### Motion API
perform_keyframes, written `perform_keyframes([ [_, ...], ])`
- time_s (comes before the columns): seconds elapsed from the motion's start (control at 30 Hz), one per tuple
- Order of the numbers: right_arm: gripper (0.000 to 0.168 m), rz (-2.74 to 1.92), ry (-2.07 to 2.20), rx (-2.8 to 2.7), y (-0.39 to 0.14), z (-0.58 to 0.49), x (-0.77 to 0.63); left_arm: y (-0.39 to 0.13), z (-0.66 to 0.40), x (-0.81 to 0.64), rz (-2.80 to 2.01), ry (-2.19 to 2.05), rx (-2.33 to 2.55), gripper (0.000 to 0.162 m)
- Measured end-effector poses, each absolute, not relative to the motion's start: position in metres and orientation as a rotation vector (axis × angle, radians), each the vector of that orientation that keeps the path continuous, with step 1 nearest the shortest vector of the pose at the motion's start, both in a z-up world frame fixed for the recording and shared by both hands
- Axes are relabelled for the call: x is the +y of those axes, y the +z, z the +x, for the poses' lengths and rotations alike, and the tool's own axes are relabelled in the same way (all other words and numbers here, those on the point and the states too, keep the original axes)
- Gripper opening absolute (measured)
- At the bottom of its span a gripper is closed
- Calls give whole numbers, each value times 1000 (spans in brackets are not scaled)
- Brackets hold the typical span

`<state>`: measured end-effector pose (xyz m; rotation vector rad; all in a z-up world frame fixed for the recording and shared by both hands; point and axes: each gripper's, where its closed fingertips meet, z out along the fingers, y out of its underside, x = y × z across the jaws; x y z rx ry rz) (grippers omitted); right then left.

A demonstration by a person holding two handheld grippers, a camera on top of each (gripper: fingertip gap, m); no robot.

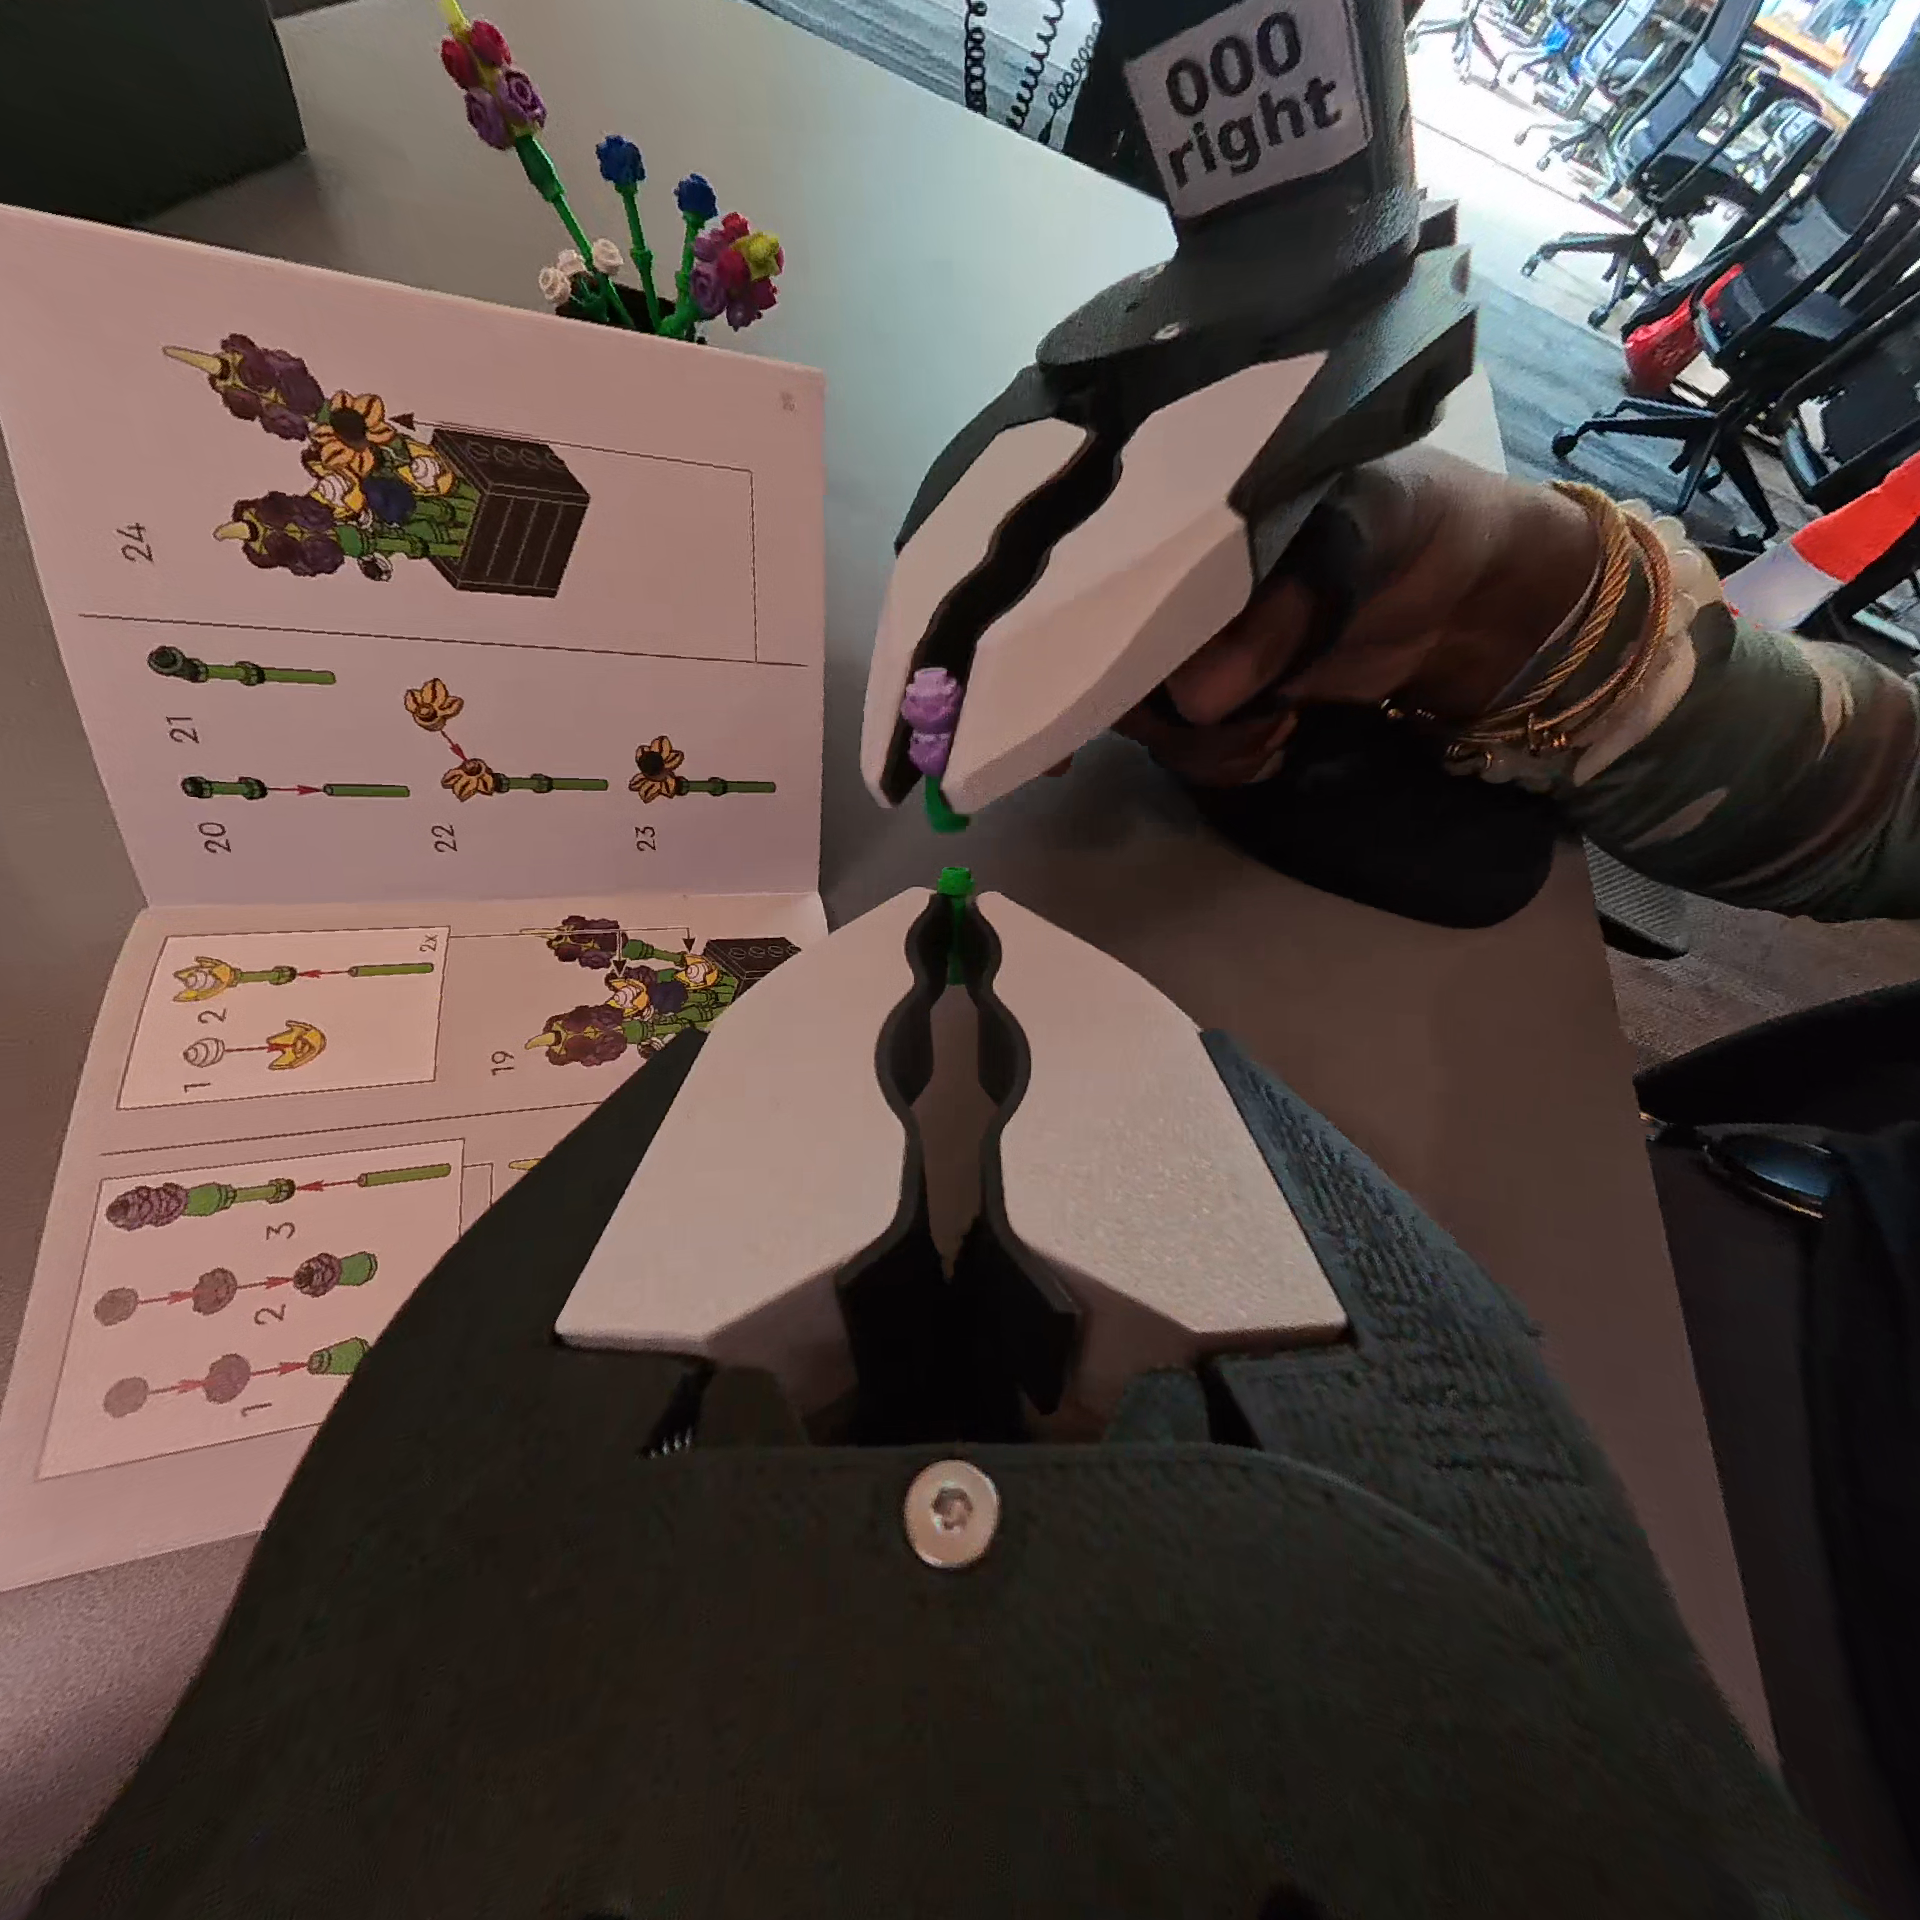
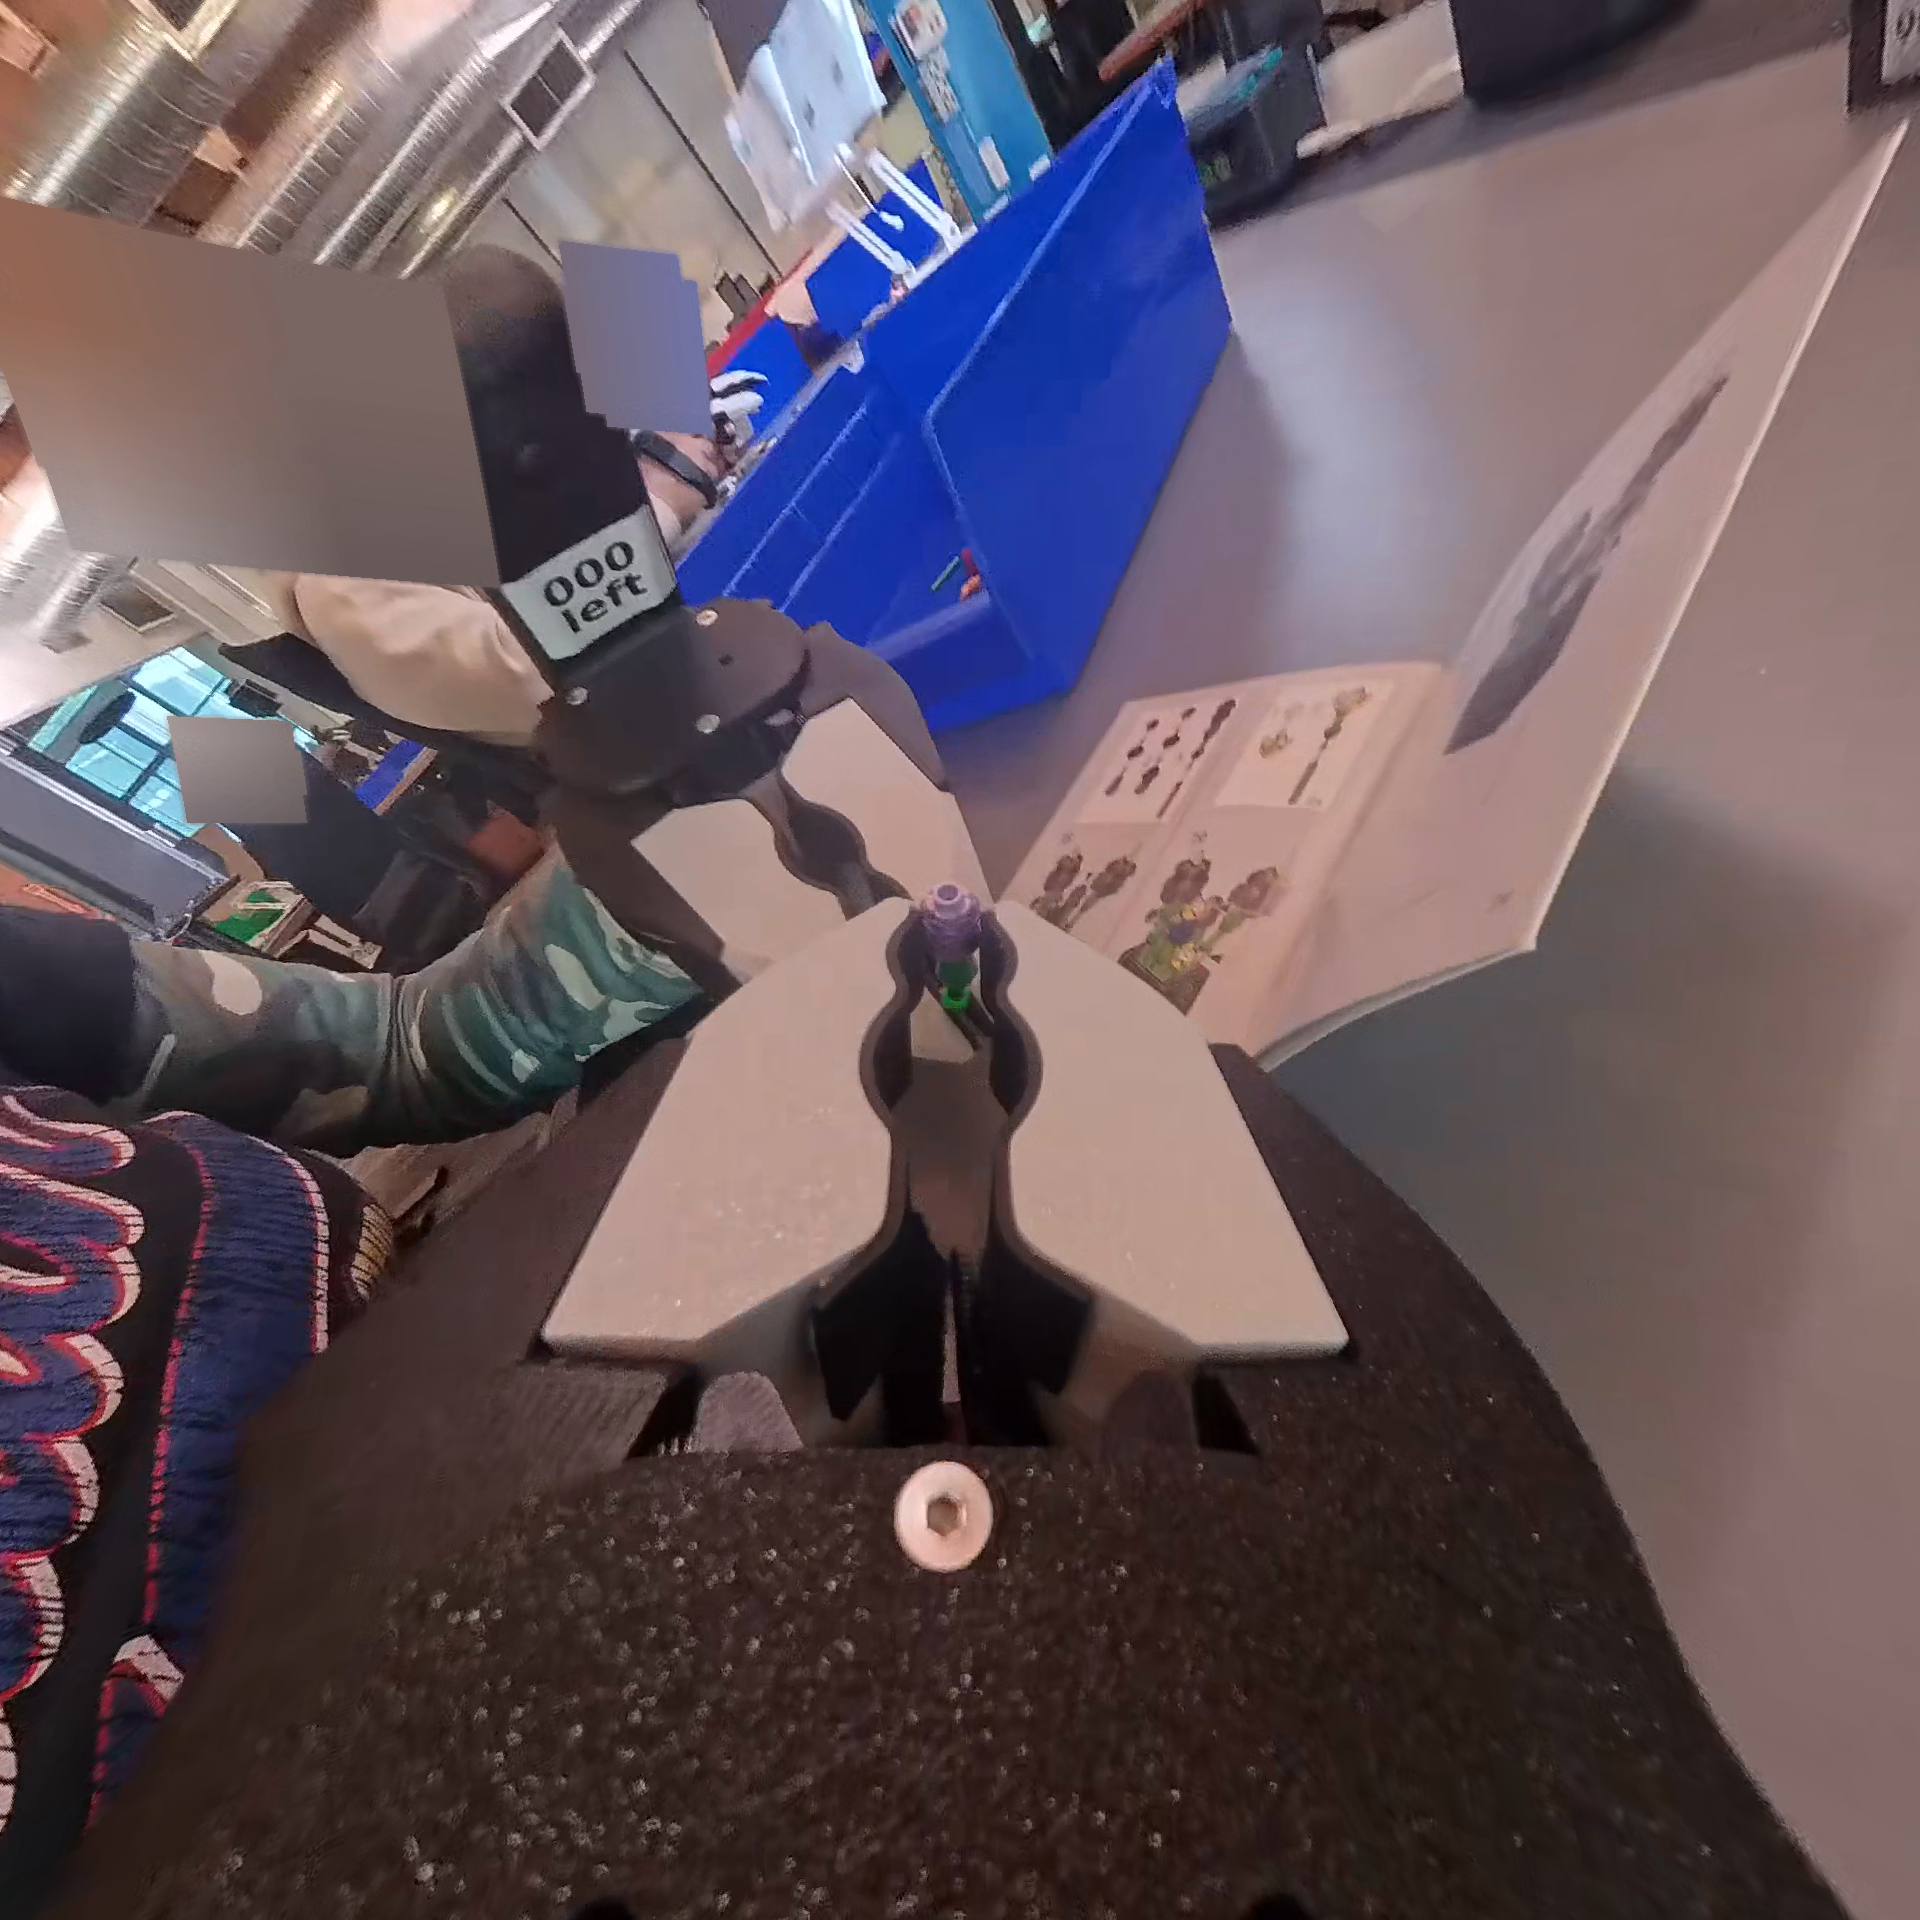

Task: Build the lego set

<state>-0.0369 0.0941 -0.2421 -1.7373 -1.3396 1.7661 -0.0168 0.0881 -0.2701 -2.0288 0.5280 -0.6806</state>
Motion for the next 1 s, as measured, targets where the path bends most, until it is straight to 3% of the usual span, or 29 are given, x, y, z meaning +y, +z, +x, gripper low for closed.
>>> perform_keyframes([
  [1.0,10,-1774,1869,-1207,-243,-48,95,-262,-26,93,-1985,-799,391,3],
])
